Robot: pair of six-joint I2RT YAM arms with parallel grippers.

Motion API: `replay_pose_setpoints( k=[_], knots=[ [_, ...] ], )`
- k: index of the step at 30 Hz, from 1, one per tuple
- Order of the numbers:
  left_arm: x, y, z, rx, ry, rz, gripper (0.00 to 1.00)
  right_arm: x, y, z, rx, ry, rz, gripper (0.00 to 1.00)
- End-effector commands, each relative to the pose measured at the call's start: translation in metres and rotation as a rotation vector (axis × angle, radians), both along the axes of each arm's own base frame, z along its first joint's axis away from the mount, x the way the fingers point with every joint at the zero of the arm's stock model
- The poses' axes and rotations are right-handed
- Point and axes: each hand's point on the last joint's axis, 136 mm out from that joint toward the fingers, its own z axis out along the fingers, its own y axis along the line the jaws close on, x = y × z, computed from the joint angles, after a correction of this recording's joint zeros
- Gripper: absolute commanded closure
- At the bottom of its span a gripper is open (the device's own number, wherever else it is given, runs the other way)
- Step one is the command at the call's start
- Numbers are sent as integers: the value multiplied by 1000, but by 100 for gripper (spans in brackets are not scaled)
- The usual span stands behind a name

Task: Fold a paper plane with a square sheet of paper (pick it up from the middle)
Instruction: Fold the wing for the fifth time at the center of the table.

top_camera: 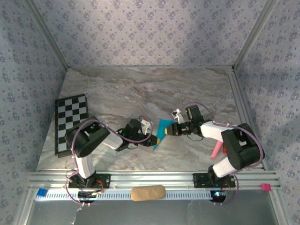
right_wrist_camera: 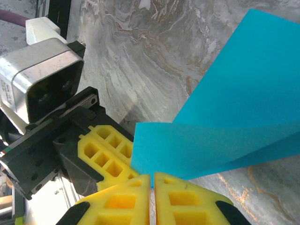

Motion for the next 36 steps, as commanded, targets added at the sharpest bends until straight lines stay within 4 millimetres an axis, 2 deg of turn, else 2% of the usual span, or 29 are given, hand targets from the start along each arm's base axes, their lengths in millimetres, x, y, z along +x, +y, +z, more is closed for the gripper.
replay_pose_setpoints(
  k=[1, 8, 20, 28, 36],
  knots=[
    [-15, 16, -33, 84, 114, 9, 100, 5, 10, 5, 31, -22, 48, 88],
    [-13, 17, -37, 99, 154, 26, 100, 14, 18, -6, 22, 2, 43, 89],
    [-14, 23, -50, 138, 234, 63, 100, 29, 17, -24, -10, 30, -9, 89],
    [-17, 27, -61, 170, 269, 72, 100, 32, 15, -39, -50, 72, -29, 89],
    [-16, 28, -61, 183, 273, 85, 100, 28, 8, -62, -149, 149, -44, 91]
  ],
)
